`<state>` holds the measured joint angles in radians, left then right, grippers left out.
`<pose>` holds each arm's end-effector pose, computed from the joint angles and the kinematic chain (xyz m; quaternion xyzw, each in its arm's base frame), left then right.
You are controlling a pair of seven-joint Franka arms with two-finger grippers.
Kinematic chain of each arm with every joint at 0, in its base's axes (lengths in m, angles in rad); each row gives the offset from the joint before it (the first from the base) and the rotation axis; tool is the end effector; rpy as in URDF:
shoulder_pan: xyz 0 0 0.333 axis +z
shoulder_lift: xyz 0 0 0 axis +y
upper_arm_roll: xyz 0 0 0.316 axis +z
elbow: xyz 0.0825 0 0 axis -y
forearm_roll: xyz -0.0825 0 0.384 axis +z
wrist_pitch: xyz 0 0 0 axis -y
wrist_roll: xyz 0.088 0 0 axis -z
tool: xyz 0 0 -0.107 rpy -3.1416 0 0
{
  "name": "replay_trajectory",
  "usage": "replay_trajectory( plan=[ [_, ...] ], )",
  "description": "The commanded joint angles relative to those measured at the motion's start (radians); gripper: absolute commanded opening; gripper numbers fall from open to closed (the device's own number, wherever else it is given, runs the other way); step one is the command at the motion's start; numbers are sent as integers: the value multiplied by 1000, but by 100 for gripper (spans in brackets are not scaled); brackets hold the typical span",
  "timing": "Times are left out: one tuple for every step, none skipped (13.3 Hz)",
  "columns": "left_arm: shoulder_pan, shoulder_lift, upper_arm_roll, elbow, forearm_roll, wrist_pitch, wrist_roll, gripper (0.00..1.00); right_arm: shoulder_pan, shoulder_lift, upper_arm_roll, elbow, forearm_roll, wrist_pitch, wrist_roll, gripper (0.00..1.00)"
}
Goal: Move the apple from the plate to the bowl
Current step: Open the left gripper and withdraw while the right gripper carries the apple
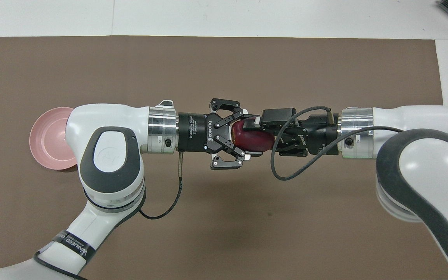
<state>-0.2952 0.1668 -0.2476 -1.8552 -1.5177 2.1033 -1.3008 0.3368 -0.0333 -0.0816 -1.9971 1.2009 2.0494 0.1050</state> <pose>0.5198 -0.3594 0.4837 0.5411 0.5655 -0.4799 0.3964 0.5373 0.1922 0.5138 -0.8392 0.1761 0.0576 0.5113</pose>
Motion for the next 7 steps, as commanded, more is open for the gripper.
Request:
replay_trajectory(
  plan=[
    [-13, -32, 10, -22, -15, 18, -15, 83, 2, -16, 0, -20, 3, 18, 22, 0],
    [-7, -26, 11, -12, -3, 3, -17, 100, 1, -14, 0, -19, -16, 20, 22, 0],
    [-2, -26, 11, -13, -1, 0, -17, 100, -8, -13, 0, -19, -41, 21, 22, 0],
    [2, -26, 11, -13, 1, -2, -17, 100, -21, -10, -1, -17, -61, 17, 21, 0],
    [8, -26, 13, -13, 1, -3, -17, 100, -41, -8, -1, -17, -82, 17, 15, 0],
    [19, -26, 14, -13, 19, -6, -9, 100, -50, -5, -1, -17, -119, 15, 15, 0],
    [34, -23, 14, -12, 72, -11, 15, 100, -70, -2, -3, -17, -156, 12, 15, 0]
  ],
)
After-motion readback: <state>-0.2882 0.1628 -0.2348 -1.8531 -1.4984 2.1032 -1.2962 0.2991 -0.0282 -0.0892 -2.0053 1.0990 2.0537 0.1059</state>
